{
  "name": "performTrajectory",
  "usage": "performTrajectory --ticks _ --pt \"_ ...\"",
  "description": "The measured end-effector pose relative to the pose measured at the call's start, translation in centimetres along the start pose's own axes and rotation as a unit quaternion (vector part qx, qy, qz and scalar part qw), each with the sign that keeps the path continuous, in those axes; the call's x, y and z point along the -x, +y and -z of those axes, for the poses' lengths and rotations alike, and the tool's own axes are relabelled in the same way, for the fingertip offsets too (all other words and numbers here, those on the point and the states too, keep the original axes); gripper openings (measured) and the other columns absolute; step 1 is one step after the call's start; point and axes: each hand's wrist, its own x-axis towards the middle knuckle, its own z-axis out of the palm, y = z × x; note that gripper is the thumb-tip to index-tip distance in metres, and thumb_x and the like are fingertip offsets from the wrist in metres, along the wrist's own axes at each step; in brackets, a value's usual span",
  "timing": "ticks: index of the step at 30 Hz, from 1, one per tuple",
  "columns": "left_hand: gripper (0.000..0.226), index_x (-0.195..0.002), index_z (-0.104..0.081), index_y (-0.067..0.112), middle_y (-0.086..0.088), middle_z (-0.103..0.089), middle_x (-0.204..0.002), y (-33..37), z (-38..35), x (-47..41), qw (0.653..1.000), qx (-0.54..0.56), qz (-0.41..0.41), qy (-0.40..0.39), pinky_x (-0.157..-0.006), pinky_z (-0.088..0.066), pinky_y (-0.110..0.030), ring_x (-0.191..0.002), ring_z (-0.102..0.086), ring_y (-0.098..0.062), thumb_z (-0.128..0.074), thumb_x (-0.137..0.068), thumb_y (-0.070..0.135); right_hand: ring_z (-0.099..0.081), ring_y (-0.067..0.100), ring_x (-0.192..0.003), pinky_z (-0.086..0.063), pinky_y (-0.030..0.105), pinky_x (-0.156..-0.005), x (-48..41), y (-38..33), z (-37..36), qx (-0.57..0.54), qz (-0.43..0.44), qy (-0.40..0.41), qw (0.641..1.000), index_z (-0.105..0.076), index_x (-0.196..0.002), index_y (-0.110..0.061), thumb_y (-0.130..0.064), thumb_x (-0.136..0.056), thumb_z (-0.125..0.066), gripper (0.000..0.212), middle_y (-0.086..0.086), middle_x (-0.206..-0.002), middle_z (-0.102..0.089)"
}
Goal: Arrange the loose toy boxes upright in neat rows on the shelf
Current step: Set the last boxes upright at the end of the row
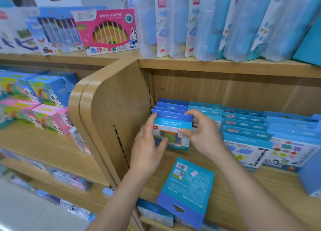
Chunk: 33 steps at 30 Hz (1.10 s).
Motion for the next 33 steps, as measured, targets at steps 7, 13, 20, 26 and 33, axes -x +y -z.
performTrajectory --ticks 7,13,20,26,33 --pt "0.060 -0.137 -0.034 0.034 0.001 -0.054 -0.113 -2.0 -2.0 -1.3 0.990 -0.121 0.035 -0.057 -0.072 -0.040 -0.028 -0.104 -0.054 -0.020 -0.065 -0.085 0.035 -0.063 0.012 -0.088 -0.052 0.031 -0.081 -1.2 3.1 -3.0 -0.032 -0.043 -0.021 0.998 -0.059 -0.104 -0.026 -0.015 -0.072 -0.080 0.040 -0.008 -0.094 -0.067" --pt "0.046 -0.115 -0.044 0.024 0.005 -0.054 -0.114 -1.4 -2.1 -2.7 0.992 -0.115 0.045 -0.029 -0.070 -0.042 -0.027 -0.098 -0.056 -0.015 -0.071 -0.079 0.039 -0.060 0.012 -0.092 -0.051 0.031 -0.083 -0.6 4.2 -2.6 -0.123 -0.110 0.015 0.986 -0.050 -0.105 -0.031 -0.024 -0.077 -0.076 0.040 -0.004 -0.095 -0.058" --pt "0.044 -0.088 -0.037 0.021 0.000 -0.056 -0.097 -1.1 -2.6 -5.2 0.989 -0.068 0.111 -0.067 -0.050 -0.033 -0.018 -0.082 -0.057 -0.016 -0.078 -0.073 0.028 -0.062 0.001 -0.087 -0.053 0.034 -0.088 0.0 3.8 -2.9 -0.249 -0.159 -0.043 0.954 -0.061 -0.095 -0.027 -0.013 -0.093 -0.056 0.015 -0.018 -0.091 -0.065" --pt "0.048 -0.097 -0.037 0.026 -0.001 -0.057 -0.108 -1.4 -2.9 -6.0 0.988 -0.077 0.121 -0.057 -0.064 -0.048 -0.029 -0.088 -0.060 -0.017 -0.079 -0.073 0.023 -0.063 0.015 -0.100 -0.051 0.045 -0.090 0.1 3.8 -4.6 -0.178 -0.123 -0.039 0.976 -0.058 -0.107 -0.028 -0.005 -0.087 -0.046 0.033 -0.006 -0.107 -0.068" --pt "0.050 -0.115 -0.040 0.024 -0.003 -0.048 -0.124 -1.0 -3.2 -5.8 0.985 -0.143 0.073 -0.064 -0.062 -0.041 -0.017 -0.094 -0.058 -0.014 -0.073 -0.080 0.016 -0.061 0.015 -0.101 -0.051 0.041 -0.089 0.2 3.8 -5.4 -0.154 -0.120 -0.034 0.980 -0.046 -0.128 -0.027 -0.003 -0.087 -0.047 0.048 -0.005 -0.111 -0.064"
